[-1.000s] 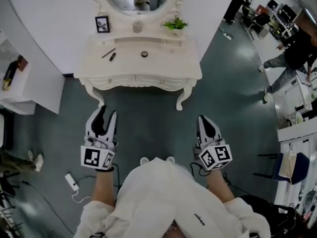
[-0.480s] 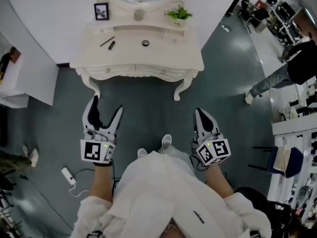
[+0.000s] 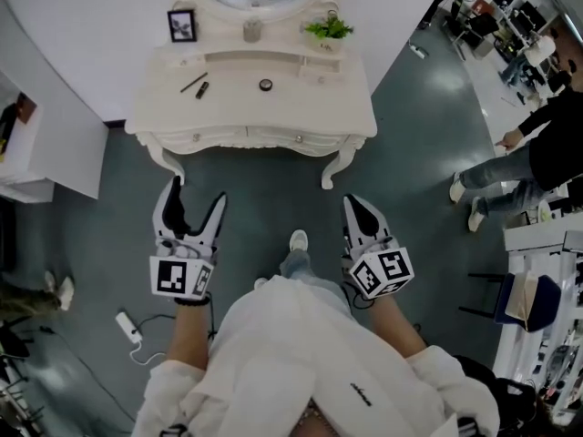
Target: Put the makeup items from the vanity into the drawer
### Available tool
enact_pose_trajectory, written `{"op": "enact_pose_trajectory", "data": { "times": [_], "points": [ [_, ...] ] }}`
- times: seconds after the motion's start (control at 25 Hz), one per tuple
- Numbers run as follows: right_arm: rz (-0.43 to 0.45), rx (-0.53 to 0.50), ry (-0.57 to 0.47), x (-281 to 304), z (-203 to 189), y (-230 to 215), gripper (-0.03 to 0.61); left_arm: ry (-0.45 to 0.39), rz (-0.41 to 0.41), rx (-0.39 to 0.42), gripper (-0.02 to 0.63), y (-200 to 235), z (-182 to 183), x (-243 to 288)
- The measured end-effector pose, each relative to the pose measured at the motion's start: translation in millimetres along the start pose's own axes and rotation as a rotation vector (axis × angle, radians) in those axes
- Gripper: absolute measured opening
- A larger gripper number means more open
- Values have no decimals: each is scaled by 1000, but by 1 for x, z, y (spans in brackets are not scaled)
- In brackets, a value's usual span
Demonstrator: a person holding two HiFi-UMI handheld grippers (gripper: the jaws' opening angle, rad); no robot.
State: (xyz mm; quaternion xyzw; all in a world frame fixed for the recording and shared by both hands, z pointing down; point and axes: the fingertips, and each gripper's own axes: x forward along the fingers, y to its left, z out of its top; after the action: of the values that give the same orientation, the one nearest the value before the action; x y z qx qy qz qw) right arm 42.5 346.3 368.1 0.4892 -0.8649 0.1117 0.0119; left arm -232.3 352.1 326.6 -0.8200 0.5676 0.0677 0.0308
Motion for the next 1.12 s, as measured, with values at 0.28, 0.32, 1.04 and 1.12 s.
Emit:
{"op": "enact_pose_trajectory", "data": {
  "times": [0.28,0.32,1.04,1.12],
  "points": [
    [-1,32,-7,46,11,-56,16,17,14,16,357,7,-9,68],
    [5,32,-7,53,13,-65,17,20,13,15,357,5,-11,80],
    [197,28,61,159,40,-173,17,113,33,40,357,-42,-43,250],
    [210,27,70,166,36,-177,17,116,29,42,357,-47,-47,257]
  ]
}}
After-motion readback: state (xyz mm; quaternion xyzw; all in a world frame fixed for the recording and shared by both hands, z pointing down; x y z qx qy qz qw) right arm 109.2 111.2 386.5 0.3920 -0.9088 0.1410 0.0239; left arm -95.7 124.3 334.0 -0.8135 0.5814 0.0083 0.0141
